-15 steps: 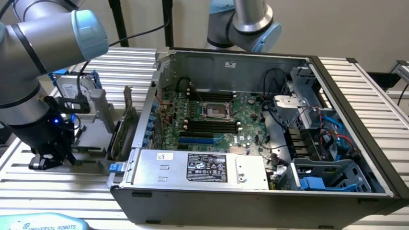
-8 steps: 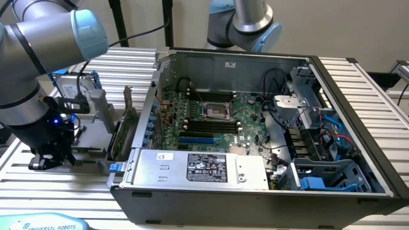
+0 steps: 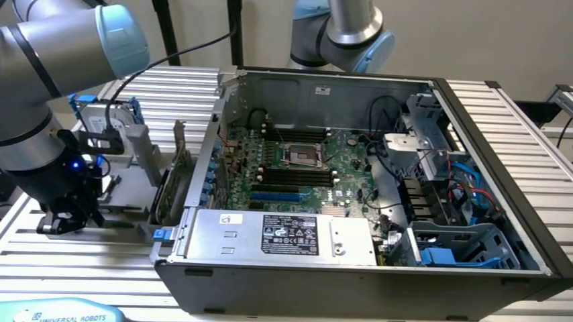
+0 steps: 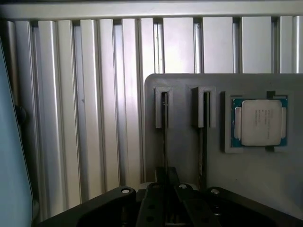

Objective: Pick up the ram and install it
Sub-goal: 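Pick up the ram and move it above insertion slot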

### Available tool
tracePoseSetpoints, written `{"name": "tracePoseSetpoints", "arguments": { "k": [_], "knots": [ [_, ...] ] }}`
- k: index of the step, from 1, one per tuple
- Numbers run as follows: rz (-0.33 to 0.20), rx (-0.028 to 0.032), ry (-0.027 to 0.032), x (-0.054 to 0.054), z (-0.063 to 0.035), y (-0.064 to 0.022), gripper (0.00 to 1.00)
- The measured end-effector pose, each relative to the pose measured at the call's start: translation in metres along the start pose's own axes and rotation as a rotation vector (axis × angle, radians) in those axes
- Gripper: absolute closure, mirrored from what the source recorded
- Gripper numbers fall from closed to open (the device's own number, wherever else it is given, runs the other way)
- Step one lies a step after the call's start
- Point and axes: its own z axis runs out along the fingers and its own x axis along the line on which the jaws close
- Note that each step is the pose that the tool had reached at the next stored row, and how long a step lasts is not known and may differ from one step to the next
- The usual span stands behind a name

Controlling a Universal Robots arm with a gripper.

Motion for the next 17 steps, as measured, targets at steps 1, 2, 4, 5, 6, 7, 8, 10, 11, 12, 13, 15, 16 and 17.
{"name": "tracePoseSetpoints", "arguments": {
  "k": [1,2,4,5,6,7,8,10,11,12,13,15,16,17],
  "knots": [
    [0.000,-0.0008,-0.0013,0.000,-0.0020,-0.0001,0.87],
    [0.000,-0.0020,-0.0028,0.000,-0.0044,-0.0003,0.87],
    [0.000,-0.0042,-0.0057,0.000,-0.0090,-0.0006,0.87],
    [0.000,-0.0053,-0.0070,0.000,-0.0113,-0.0007,0.87],
    [0.000,-0.0064,-0.0086,-0.001,-0.0136,-0.0009,0.87],
    [0.000,-0.0075,-0.0098,-0.001,-0.0161,-0.0010,0.87],
    [0.000,-0.0089,-0.0107,-0.001,-0.0187,-0.0013,0.87],
    [0.000,-0.0117,-0.0124,-0.001,-0.0241,-0.0017,0.87],
    [0.000,-0.0132,-0.0131,-0.001,-0.0268,-0.0019,0.87],
    [0.000,-0.0146,-0.0138,-0.001,-0.0297,-0.0022,0.87],
    [0.000,-0.0159,-0.0144,-0.001,-0.0324,-0.0024,0.87],
    [0.000,-0.0186,-0.0152,-0.002,-0.0391,-0.0032,0.87],
    [0.000,-0.0196,-0.0155,-0.002,-0.0427,-0.0038,0.87],
    [0.000,-0.0204,-0.0159,-0.002,-0.0465,-0.0044,0.87]
  ]
}}
